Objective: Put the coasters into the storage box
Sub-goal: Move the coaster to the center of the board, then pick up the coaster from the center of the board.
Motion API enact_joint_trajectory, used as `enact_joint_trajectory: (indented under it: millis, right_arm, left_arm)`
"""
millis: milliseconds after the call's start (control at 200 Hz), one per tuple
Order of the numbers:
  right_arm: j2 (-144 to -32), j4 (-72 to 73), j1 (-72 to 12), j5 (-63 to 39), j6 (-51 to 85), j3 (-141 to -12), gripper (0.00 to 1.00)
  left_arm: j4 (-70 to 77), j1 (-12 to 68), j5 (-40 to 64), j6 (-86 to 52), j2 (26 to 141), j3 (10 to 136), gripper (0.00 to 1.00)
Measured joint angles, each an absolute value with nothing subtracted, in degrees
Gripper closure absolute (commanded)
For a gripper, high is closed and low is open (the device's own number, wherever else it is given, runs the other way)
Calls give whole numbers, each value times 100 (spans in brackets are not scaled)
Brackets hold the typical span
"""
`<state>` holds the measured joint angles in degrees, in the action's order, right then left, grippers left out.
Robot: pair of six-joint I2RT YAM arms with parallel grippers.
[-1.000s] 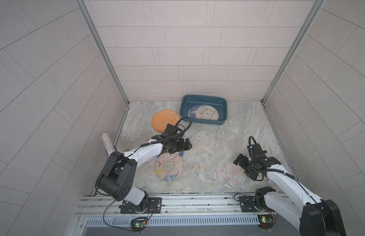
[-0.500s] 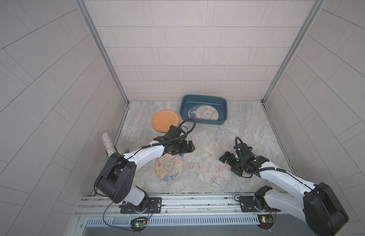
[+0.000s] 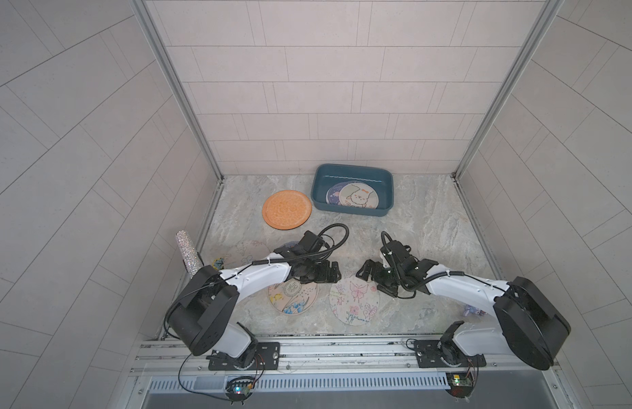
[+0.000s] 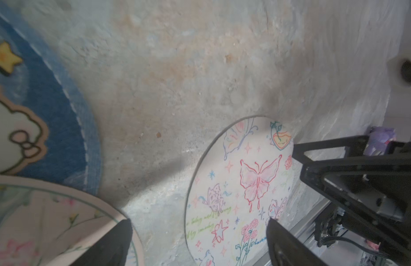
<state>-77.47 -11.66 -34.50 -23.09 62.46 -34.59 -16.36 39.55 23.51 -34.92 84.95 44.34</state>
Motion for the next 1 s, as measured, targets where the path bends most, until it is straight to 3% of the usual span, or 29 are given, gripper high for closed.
enact_joint_trajectory:
  millis: [265, 495, 746, 1001]
  right_arm:
    - [-7701, -2506, -3450, -2261, 4825, -3717, 4]
    - [-7537, -2685, -3450, -2270, 4364, -3551, 20]
    - [-7511, -2451, -3463, -2364, 4344, -3439, 26]
    - [-7616, -2171, -3538, -2464, 4377, -3422, 33]
  left_arm:
    - [-1649, 4418, 2163, -3614, 8521, 4394, 33]
    - [-1789, 4595, 1984, -3642, 8899, 4423, 40]
    - [-1800, 4652, 1992, -3623, 9238, 4720, 49]
    - [-1881, 4729, 1977, -3601, 9384, 4884, 51]
